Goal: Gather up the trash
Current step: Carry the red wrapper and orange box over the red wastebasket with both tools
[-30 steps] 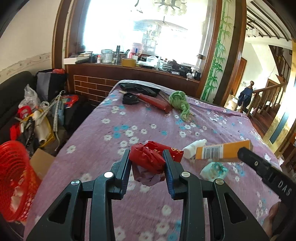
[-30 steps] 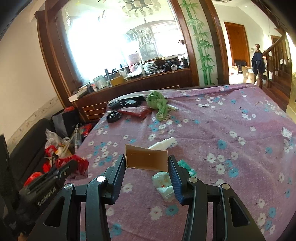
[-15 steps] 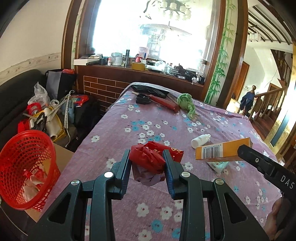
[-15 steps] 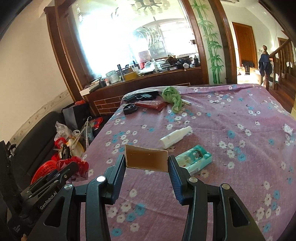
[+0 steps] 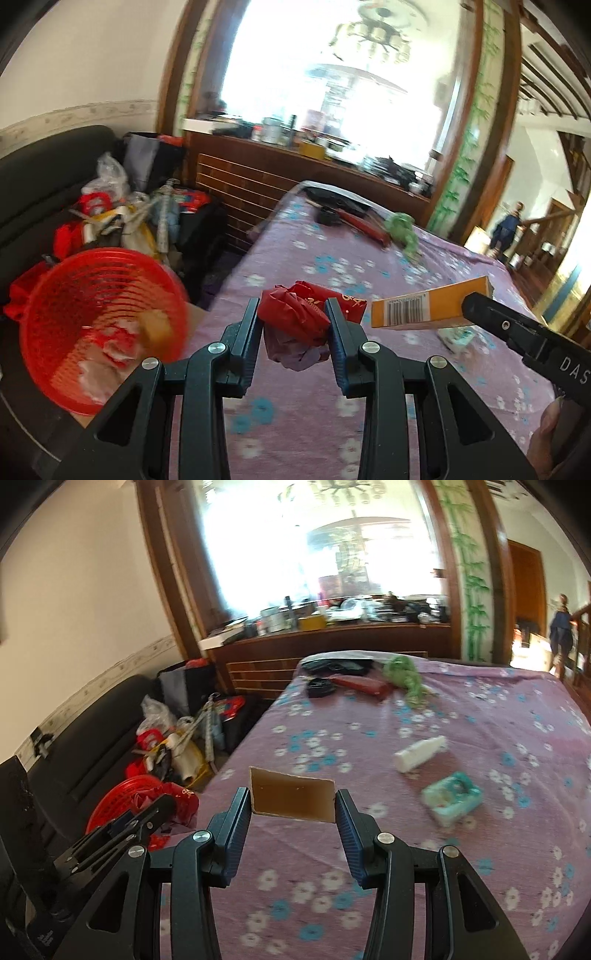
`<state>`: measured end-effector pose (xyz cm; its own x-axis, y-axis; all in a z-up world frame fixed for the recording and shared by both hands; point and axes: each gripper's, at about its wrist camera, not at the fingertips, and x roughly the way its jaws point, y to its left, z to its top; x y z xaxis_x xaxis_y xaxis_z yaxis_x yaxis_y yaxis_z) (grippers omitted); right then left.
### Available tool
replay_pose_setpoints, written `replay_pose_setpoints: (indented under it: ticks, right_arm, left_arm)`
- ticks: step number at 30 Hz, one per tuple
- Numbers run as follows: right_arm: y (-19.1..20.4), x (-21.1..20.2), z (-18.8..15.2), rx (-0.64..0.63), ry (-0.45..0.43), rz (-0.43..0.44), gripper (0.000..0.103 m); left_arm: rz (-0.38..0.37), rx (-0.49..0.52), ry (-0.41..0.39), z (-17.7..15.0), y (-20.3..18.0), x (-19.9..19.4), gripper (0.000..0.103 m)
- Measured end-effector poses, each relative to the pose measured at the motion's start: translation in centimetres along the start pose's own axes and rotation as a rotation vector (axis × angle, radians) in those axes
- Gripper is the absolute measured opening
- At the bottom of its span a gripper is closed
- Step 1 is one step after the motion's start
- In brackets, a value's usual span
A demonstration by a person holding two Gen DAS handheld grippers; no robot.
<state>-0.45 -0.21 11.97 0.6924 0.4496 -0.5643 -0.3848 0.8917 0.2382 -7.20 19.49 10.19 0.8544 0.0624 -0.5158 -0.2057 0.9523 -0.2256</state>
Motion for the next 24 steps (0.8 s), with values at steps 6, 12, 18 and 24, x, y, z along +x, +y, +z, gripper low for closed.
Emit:
replay_pose_setpoints:
  ticks: [6,12,18,24]
  right_arm:
    - [5.2,2.5,0.8,-0.048,0.048,0.099,0.05]
    - [11.0,5.3,1.3,-0.087,0.088,0.211,0.05]
    - [15.2,9.3,1.1,-0.077,0.148,0.295,0.051]
    - [14.9,12.8,0.3,-0.014,0.223,0.357,0.056]
  left_arm:
    - [0.098,-0.088,-0.04,1.0,6.7,-2.0,0.033]
    - [0.188,-0.148,-0.016,1.0,13.0,-2.0,0.033]
    - [0.245,-0.198,0.028,-0.1,17.1,-1.0,0.033]
    - [0.263,-0.239,0.022,-0.5,18.5,-1.1,0.072]
